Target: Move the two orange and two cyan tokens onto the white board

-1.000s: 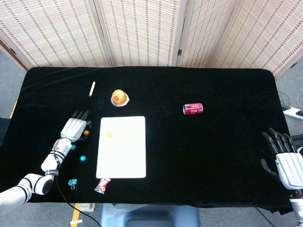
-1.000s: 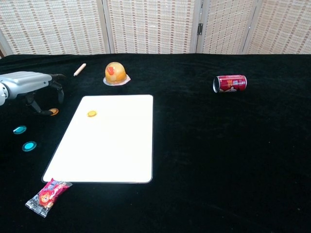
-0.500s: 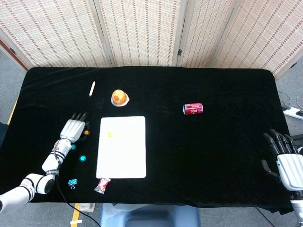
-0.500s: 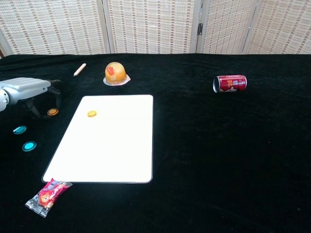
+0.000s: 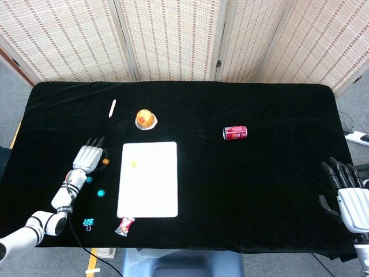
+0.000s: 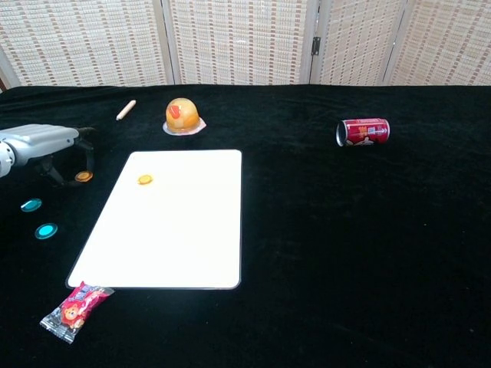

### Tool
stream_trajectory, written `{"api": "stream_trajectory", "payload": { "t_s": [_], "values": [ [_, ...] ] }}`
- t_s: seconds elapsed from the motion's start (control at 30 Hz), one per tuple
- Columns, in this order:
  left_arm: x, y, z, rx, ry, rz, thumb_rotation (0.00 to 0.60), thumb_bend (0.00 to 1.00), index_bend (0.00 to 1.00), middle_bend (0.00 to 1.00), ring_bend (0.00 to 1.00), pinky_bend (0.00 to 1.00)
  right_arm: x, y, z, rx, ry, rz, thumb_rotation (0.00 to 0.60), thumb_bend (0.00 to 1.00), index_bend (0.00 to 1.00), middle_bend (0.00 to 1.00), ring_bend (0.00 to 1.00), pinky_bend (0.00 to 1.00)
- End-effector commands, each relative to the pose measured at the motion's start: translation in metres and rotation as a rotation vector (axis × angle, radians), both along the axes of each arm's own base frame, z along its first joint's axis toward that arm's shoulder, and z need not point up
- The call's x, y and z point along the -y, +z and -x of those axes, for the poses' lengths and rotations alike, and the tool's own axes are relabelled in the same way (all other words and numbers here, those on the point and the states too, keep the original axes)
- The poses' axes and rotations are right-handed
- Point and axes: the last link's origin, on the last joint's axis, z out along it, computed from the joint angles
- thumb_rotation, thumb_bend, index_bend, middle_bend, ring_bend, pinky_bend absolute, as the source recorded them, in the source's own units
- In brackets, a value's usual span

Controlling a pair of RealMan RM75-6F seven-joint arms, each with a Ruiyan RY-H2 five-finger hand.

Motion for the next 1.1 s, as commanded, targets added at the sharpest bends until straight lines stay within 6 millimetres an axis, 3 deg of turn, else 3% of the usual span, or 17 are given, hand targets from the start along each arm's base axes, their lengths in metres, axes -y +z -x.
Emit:
{"api": "stream_trajectory", "payload": {
  "t_s": [0.03,0.3,0.57,0.87,1.1],
  "values": [
    [0.001,-0.002,-0.001,0.008,0.001,0.005,0.600,0.40,0.50,0.05,0.00,0.00,0.000,0.000,0.000,0.000,0.000,-0.001,0.600,0.46,0.00,0.00,0.00,0.00],
    [0.000,-0.001,-0.012,0.033,-0.033,0.005,0.600,0.44,0.51,0.05,0.00,0.00,0.000,0.001,0.000,-0.001,-0.001,0.004,0.600,0.46,0.00,0.00,0.00,0.00],
    [-0.003,0.001,-0.052,0.099,-0.117,0.024,0.600,0.45,0.51,0.05,0.00,0.00,0.000,0.001,0.001,0.002,-0.003,0.003,0.600,0.46,0.00,0.00,0.00,0.00],
    [-0.001,-0.019,-0.096,0.108,-0.197,0.081,0.600,0.44,0.50,0.05,0.00,0.00,-0.001,0.001,0.005,0.005,-0.013,0.005,0.600,0.46,0.00,0.00,0.00,0.00],
    [-0.003,-0.037,-0.113,0.099,-0.208,0.114,0.600,0.44,0.50,0.05,0.00,0.00,0.000,0.001,0.007,0.007,-0.020,0.003,0.600,0.46,0.00,0.00,0.00,0.00]
  ]
}}
